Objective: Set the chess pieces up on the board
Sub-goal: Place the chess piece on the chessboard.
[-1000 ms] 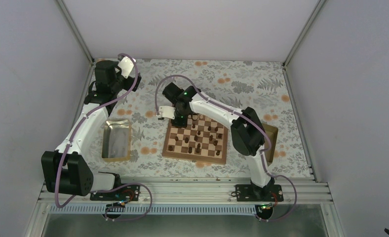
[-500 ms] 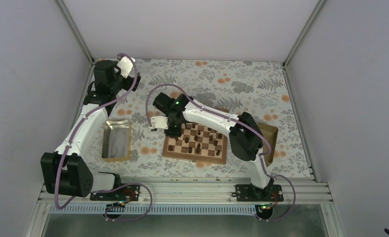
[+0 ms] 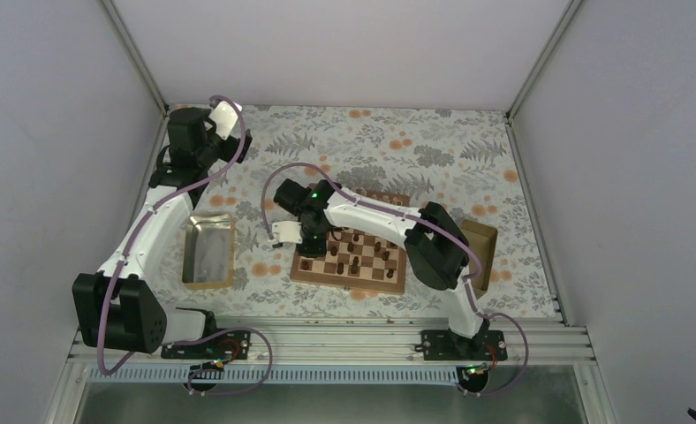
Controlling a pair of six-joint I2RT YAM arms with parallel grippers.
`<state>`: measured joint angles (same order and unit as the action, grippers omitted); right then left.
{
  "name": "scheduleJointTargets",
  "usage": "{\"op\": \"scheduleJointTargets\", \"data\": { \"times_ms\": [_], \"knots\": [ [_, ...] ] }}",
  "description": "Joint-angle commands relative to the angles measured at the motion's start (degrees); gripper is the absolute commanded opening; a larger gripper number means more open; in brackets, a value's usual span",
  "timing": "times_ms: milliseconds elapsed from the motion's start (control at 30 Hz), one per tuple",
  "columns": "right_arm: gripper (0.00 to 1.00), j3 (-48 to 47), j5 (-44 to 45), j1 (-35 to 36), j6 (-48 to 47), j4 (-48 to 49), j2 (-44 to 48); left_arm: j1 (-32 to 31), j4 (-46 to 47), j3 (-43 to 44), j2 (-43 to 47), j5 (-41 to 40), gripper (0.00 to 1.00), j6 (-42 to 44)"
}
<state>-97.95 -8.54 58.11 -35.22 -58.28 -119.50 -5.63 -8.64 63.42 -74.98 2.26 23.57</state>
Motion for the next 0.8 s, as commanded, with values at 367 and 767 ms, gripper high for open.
{"op": "scheduleJointTargets", "data": {
  "times_ms": [367,767],
  "knots": [
    [0.09,0.22,-1.22,0.52,0.62,2.60,0.19,0.27,1.25,-0.38,0.87,1.17,1.00,0.12],
    [0.25,0.39,-0.49,0.43,1.14,3.56,0.64,0.31,1.53,-0.63,1.03,1.21,1.00,0.16]
  ]
}}
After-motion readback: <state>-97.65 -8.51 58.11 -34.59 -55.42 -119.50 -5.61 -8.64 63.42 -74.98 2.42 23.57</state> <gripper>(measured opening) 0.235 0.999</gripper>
